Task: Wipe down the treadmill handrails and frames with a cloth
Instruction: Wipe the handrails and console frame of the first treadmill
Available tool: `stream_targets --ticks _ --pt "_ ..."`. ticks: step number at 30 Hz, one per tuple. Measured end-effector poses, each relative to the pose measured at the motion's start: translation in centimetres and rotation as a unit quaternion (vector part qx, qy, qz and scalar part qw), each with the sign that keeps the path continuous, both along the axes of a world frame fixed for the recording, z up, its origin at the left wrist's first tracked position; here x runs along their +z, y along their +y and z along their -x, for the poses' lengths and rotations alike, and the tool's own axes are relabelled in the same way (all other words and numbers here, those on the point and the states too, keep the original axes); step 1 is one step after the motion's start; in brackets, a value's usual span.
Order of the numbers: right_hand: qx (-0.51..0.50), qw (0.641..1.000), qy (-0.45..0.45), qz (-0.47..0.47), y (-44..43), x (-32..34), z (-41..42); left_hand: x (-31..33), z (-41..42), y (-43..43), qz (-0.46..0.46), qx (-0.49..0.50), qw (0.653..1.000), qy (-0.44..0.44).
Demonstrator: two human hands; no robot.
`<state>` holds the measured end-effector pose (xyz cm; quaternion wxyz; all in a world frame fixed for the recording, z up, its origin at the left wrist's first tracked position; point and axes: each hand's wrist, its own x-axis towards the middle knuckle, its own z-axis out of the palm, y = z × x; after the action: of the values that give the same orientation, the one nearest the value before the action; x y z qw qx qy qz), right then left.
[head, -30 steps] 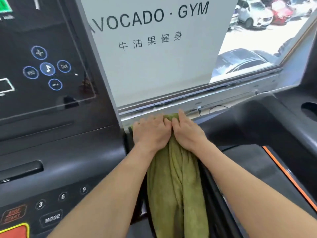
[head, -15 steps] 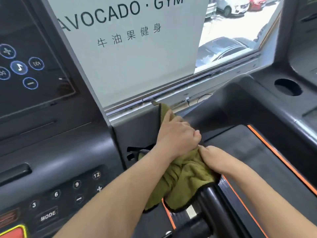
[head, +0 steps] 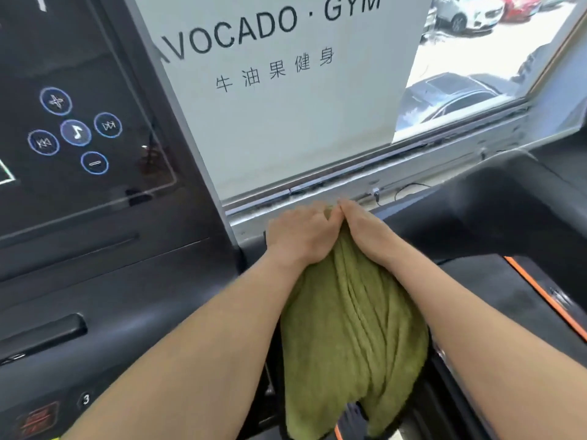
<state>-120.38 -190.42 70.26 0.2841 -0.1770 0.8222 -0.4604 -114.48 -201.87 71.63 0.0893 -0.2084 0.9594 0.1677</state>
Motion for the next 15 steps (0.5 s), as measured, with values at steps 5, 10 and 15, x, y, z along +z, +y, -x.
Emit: stream_targets --ticks 5,10,15 --pt "0.207 0.946 0.102 -0.227 -5.3 1.3 3.9 0.4 -0.7 -1.3 0.067 0.060 0.995 -0.034" --pt "0.346 0.860 0.198 -0.317 -8.6 2.6 2.1 -0.2 -4.7 -0.4 0.203 0.047 0.978 -0.030" --pt "0.236 0.842 0.423 -0.237 -3.5 1.5 -5.2 0.6 -10.2 2.6 0.205 0.011 0.978 -0.023"
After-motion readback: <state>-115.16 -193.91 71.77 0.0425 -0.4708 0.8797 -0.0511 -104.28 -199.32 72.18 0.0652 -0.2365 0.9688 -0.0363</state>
